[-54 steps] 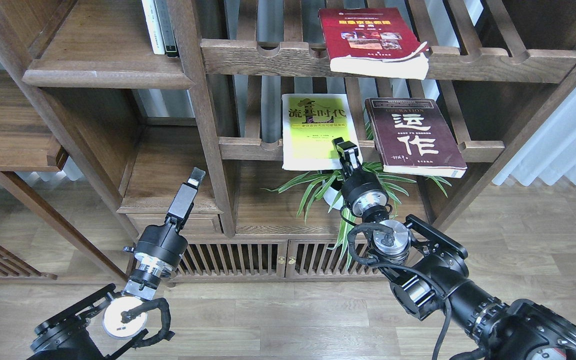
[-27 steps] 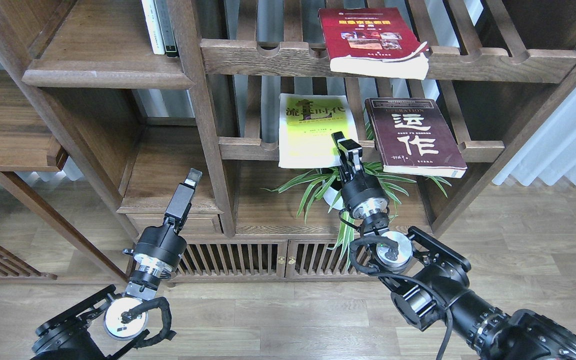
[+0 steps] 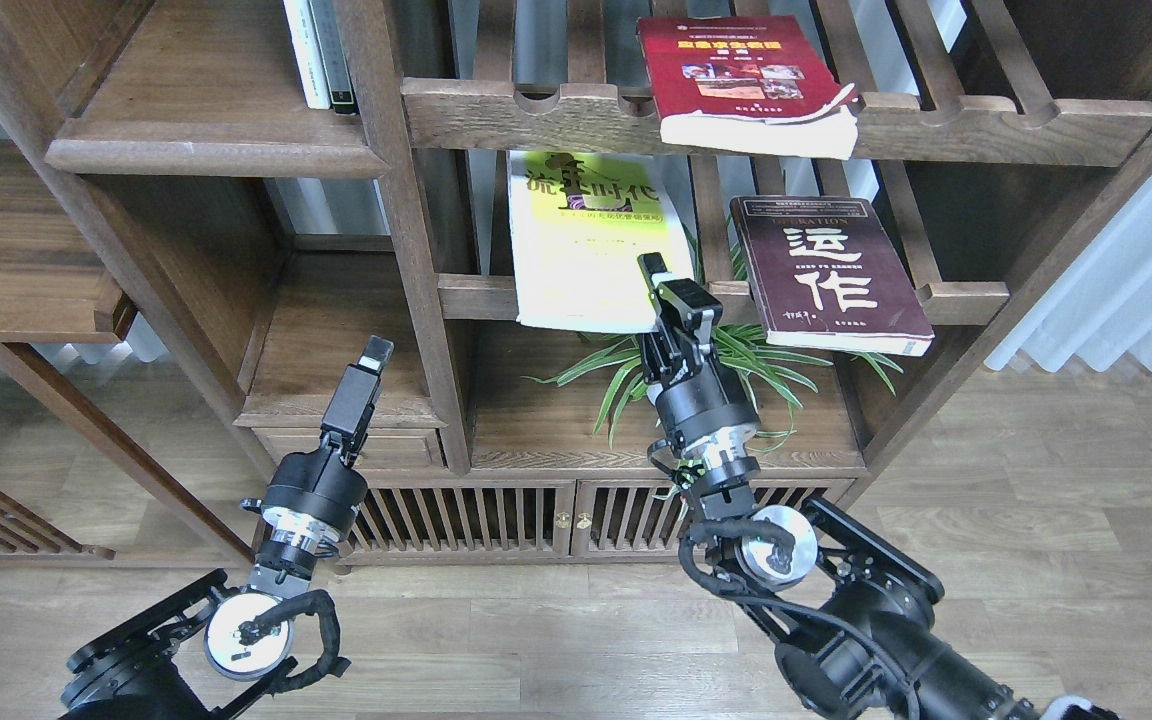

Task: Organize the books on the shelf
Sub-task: 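Tip the yellow-green book off the shelf toward the robot with the right gripper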

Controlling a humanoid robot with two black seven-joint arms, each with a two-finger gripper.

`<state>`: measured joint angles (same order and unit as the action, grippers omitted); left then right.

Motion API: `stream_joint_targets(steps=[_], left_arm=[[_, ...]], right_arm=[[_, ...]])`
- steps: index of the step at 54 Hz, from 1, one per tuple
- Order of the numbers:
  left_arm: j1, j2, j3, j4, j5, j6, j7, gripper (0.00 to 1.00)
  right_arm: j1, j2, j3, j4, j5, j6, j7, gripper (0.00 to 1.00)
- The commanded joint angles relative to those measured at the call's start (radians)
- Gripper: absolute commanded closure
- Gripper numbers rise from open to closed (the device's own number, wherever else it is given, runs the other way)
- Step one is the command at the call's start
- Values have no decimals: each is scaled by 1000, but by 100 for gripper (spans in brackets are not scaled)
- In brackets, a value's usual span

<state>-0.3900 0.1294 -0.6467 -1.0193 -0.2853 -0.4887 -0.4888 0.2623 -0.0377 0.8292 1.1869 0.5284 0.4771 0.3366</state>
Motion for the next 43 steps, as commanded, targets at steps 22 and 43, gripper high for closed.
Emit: stream_joint_targets(steps=[22,43], left_arm=[[8,82,21,-79,-118,0,0,8],[8,141,114,-174,-149,0,0,11]], right_arm=[[-178,-160,-21,117,-4,12,-100,98],[-187,-191,-131,151,-11,12,-110,98]])
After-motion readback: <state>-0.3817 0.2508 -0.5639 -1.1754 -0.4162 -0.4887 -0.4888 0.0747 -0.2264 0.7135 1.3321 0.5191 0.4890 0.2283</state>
